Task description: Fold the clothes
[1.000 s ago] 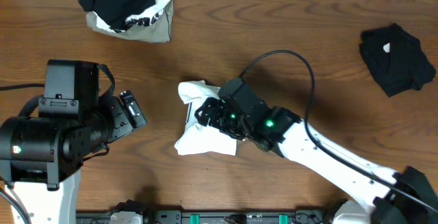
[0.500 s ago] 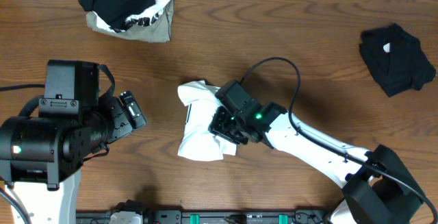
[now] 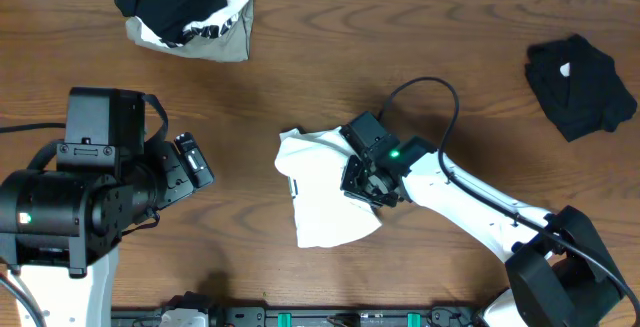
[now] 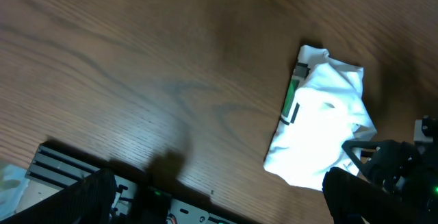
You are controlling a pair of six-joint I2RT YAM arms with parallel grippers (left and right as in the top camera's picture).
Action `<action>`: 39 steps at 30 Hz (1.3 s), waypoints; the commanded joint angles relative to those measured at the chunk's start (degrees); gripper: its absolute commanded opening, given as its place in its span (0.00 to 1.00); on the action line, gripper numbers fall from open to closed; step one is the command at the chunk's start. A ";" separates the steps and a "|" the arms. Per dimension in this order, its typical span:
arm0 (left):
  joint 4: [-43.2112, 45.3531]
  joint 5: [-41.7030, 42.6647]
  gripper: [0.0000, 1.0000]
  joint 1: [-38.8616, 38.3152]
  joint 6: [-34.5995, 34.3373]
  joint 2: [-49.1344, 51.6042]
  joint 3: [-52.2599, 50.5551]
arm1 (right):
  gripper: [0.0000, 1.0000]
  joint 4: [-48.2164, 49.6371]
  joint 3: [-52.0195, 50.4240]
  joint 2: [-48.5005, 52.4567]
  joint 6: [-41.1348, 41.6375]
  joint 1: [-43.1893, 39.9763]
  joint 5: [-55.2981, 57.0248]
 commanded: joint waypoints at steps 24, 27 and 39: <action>2.69 -5.46 0.98 4.22 -7.23 0.07 -0.20 | 0.87 -13.16 24.02 3.13 -67.38 3.98 8.70; 2.58 -5.44 0.98 7.48 -7.21 0.07 -0.20 | 0.87 -11.89 24.02 4.94 -70.49 7.08 10.60; 1.42 -5.42 0.98 17.31 -7.15 0.07 -0.20 | 0.91 -9.44 24.02 13.81 -74.03 16.33 20.70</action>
